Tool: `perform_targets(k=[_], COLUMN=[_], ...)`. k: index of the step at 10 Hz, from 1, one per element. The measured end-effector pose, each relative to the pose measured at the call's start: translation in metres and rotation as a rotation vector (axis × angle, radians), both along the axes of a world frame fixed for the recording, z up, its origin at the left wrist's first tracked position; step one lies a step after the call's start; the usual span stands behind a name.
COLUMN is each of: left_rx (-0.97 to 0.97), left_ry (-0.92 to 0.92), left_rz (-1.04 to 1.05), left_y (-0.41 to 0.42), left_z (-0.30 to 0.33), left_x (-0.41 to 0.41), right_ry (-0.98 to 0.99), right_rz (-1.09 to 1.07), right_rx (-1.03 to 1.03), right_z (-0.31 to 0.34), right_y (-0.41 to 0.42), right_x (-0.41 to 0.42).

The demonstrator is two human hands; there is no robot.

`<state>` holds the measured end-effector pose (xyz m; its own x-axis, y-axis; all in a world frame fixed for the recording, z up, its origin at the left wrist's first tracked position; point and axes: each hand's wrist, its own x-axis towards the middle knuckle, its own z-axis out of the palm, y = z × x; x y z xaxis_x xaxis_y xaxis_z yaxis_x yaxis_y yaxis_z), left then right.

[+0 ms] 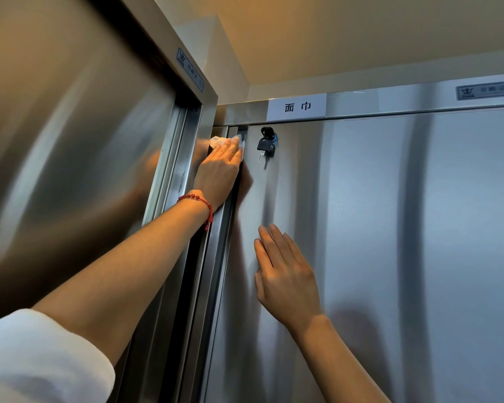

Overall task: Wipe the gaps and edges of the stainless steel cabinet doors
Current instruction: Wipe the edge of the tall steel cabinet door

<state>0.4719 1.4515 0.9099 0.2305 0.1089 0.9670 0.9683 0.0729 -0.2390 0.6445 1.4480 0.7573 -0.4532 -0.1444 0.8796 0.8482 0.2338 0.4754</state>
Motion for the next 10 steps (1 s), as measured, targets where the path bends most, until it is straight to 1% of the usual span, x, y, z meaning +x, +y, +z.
perform_targets(k=[3, 10], left_rx=[-0.013, -0.03], left_ry=[0.007, 0.021], left_rz=[0.032, 0.033], left_y=[-0.002, -0.001], left_z=[0.002, -0.041], left_x=[0.001, -0.001], right_ry=[-0.004, -0.005], right_rz=[0.004, 0.022], right_rx=[-0.009, -0.019], right_z=[0.0, 0.001], right_y=[0.0, -0.003], right_x=[0.0, 0.0])
